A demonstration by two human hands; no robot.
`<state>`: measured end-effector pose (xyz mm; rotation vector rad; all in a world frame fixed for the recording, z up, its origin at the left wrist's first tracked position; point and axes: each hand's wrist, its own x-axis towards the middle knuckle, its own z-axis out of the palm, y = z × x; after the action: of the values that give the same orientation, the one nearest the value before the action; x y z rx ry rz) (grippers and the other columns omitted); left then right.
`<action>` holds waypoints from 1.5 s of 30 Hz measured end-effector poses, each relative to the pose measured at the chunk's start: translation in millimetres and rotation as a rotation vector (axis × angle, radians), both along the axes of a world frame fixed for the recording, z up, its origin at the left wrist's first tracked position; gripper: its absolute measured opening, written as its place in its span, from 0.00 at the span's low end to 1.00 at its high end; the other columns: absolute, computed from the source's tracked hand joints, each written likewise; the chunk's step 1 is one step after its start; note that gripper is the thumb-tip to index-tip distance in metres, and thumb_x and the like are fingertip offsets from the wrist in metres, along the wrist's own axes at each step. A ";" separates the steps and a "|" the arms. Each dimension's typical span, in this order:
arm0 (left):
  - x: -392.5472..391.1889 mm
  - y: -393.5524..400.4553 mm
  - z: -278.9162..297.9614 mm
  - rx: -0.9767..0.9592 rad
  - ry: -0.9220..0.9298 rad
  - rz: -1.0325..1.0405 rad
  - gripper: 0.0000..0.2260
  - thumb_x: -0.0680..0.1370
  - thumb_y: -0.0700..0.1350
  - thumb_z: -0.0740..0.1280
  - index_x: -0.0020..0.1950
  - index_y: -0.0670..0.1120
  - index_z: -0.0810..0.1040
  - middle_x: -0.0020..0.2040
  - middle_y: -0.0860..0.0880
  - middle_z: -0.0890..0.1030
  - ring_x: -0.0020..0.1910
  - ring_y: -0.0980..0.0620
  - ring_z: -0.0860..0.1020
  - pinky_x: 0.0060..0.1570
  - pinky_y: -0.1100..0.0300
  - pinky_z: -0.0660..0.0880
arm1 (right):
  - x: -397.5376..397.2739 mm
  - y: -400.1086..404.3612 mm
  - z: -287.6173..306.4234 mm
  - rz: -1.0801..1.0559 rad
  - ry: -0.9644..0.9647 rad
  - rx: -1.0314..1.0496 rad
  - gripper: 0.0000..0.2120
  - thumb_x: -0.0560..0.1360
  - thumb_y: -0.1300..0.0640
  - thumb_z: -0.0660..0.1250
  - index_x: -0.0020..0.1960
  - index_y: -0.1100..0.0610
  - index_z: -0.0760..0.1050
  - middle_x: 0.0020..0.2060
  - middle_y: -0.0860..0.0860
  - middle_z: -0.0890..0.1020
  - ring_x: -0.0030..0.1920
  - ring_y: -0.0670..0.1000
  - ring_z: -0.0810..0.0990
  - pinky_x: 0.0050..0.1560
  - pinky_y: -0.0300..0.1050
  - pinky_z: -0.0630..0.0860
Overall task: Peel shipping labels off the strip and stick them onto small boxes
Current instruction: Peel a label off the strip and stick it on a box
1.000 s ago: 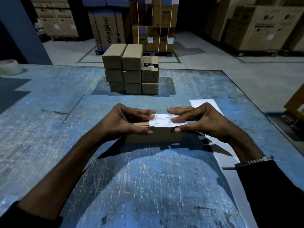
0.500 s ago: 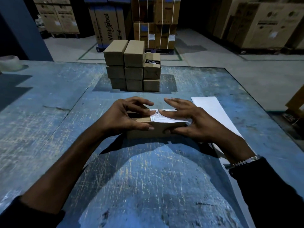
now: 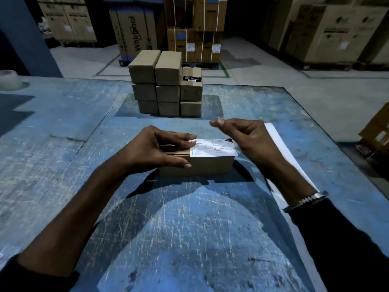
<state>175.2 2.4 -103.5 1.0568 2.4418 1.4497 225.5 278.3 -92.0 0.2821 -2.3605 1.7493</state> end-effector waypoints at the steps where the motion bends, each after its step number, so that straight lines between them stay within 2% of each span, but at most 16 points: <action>1: 1.2 0.3 1.2 -0.002 0.000 0.001 0.23 0.68 0.44 0.83 0.63 0.47 0.87 0.67 0.57 0.83 0.68 0.61 0.80 0.65 0.64 0.78 | -2.5 -5.2 -4.8 -0.051 -0.016 0.030 0.17 0.77 0.39 0.73 0.58 0.49 0.89 0.50 0.38 0.89 0.51 0.34 0.86 0.52 0.34 0.82; 3: 3.7 -0.2 4.6 -0.020 -0.006 0.005 0.22 0.69 0.48 0.81 0.63 0.49 0.87 0.66 0.59 0.83 0.66 0.64 0.80 0.61 0.67 0.78 | -2.1 -9.7 -14.6 -0.020 -0.088 0.022 0.15 0.78 0.40 0.74 0.56 0.49 0.90 0.41 0.46 0.90 0.36 0.40 0.85 0.36 0.38 0.78; 4: 4.8 0.0 6.8 -0.037 -0.016 0.010 0.21 0.71 0.51 0.79 0.63 0.50 0.87 0.66 0.61 0.83 0.65 0.66 0.80 0.59 0.69 0.78 | 0.1 -10.2 -17.8 0.017 -0.111 0.005 0.13 0.78 0.41 0.75 0.55 0.48 0.90 0.40 0.52 0.90 0.35 0.49 0.85 0.36 0.41 0.74; 6: 8.3 3.5 8.6 -0.035 -0.050 0.049 0.19 0.74 0.58 0.73 0.61 0.51 0.88 0.64 0.62 0.84 0.62 0.68 0.80 0.55 0.71 0.77 | 1.6 -10.7 -19.9 0.050 -0.127 0.009 0.12 0.77 0.40 0.77 0.55 0.43 0.90 0.48 0.57 0.90 0.50 0.70 0.86 0.45 0.51 0.76; 7: 10.4 7.1 7.2 -0.003 -0.056 0.095 0.20 0.75 0.60 0.71 0.59 0.51 0.89 0.62 0.60 0.85 0.60 0.67 0.82 0.53 0.70 0.78 | 1.8 -9.7 -19.6 0.063 -0.116 -0.002 0.11 0.77 0.41 0.77 0.55 0.44 0.90 0.51 0.52 0.90 0.58 0.72 0.84 0.51 0.55 0.80; 8: 12.4 11.6 5.0 0.041 -0.041 0.151 0.18 0.75 0.60 0.72 0.57 0.50 0.89 0.60 0.57 0.87 0.58 0.65 0.83 0.52 0.68 0.80 | 1.3 -8.5 -19.2 0.077 -0.099 -0.021 0.10 0.77 0.44 0.77 0.56 0.46 0.90 0.53 0.46 0.90 0.62 0.65 0.85 0.58 0.55 0.84; 9: 14.9 16.7 2.7 0.086 -0.008 0.197 0.16 0.75 0.59 0.74 0.55 0.49 0.90 0.58 0.55 0.88 0.57 0.64 0.84 0.53 0.67 0.81 | 1.9 -7.6 -18.2 0.098 -0.097 -0.037 0.10 0.78 0.48 0.77 0.57 0.49 0.90 0.54 0.42 0.89 0.62 0.54 0.86 0.62 0.46 0.83; 10: 17.3 21.6 0.3 0.119 0.024 0.219 0.15 0.74 0.56 0.77 0.54 0.48 0.90 0.55 0.54 0.89 0.57 0.62 0.85 0.55 0.67 0.81 | 2.5 -6.3 -17.4 0.125 -0.098 -0.038 0.10 0.78 0.50 0.77 0.58 0.51 0.89 0.54 0.40 0.89 0.60 0.45 0.86 0.60 0.36 0.82; 12: 20.7 28.4 -5.1 0.150 0.049 0.222 0.14 0.73 0.51 0.81 0.55 0.47 0.90 0.53 0.53 0.89 0.57 0.60 0.86 0.58 0.64 0.81 | 1.7 -2.7 -18.0 0.160 -0.097 -0.023 0.11 0.78 0.53 0.78 0.59 0.52 0.88 0.55 0.40 0.89 0.59 0.39 0.85 0.57 0.29 0.78; 17: 19.4 26.2 -8.6 0.148 0.045 0.184 0.18 0.72 0.46 0.83 0.60 0.45 0.88 0.57 0.50 0.89 0.59 0.55 0.86 0.63 0.52 0.82 | -4.8 2.2 -19.6 0.170 -0.079 0.004 0.16 0.74 0.55 0.80 0.61 0.54 0.87 0.55 0.40 0.89 0.60 0.40 0.86 0.58 0.31 0.78; 28: 11.5 20.8 -15.0 0.165 0.106 0.087 0.19 0.73 0.40 0.82 0.62 0.39 0.86 0.60 0.47 0.88 0.61 0.53 0.86 0.62 0.57 0.82 | -10.1 15.4 -21.3 0.216 -0.055 0.081 0.28 0.67 0.60 0.85 0.66 0.55 0.85 0.59 0.41 0.88 0.62 0.40 0.85 0.63 0.34 0.79; 30: 9.6 19.6 -13.7 0.158 0.074 0.064 0.20 0.72 0.40 0.81 0.63 0.39 0.86 0.60 0.48 0.87 0.61 0.53 0.85 0.62 0.59 0.81 | -13.3 21.2 -19.8 0.274 -0.108 0.109 0.31 0.67 0.64 0.84 0.69 0.53 0.83 0.62 0.43 0.87 0.65 0.43 0.84 0.68 0.40 0.79; 33: 8.1 18.1 -9.3 0.113 0.050 0.049 0.21 0.72 0.42 0.81 0.64 0.42 0.86 0.61 0.52 0.87 0.62 0.56 0.85 0.61 0.63 0.80 | -13.1 33.6 -19.0 0.401 -0.248 0.081 0.37 0.67 0.68 0.82 0.73 0.48 0.79 0.66 0.44 0.85 0.68 0.46 0.82 0.67 0.41 0.79; 36: 7.5 16.4 -7.9 0.105 0.025 0.040 0.21 0.72 0.40 0.81 0.64 0.42 0.86 0.61 0.53 0.87 0.62 0.58 0.84 0.60 0.66 0.80 | -10.4 36.0 -16.6 0.451 -0.309 -0.016 0.34 0.67 0.61 0.80 0.72 0.48 0.80 0.67 0.45 0.85 0.69 0.47 0.82 0.66 0.41 0.79; 39: 7.4 15.7 -8.0 0.095 0.047 0.051 0.21 0.72 0.41 0.81 0.64 0.43 0.86 0.61 0.52 0.87 0.61 0.57 0.85 0.59 0.65 0.80 | -8.4 25.8 -16.8 0.318 -0.231 -0.034 0.28 0.66 0.54 0.81 0.66 0.48 0.84 0.60 0.45 0.88 0.61 0.45 0.86 0.59 0.38 0.81; 45: 6.3 15.2 -9.2 0.020 0.108 0.091 0.22 0.72 0.47 0.83 0.65 0.48 0.85 0.59 0.57 0.87 0.60 0.58 0.84 0.58 0.65 0.80 | -8.9 27.3 -19.5 0.296 -0.174 0.068 0.32 0.65 0.62 0.84 0.68 0.50 0.83 0.57 0.44 0.89 0.60 0.43 0.86 0.58 0.35 0.81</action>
<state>181.5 17.6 -112.7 1.0684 2.5873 1.4826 216.6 305.6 -111.5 0.5352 -2.6184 1.8899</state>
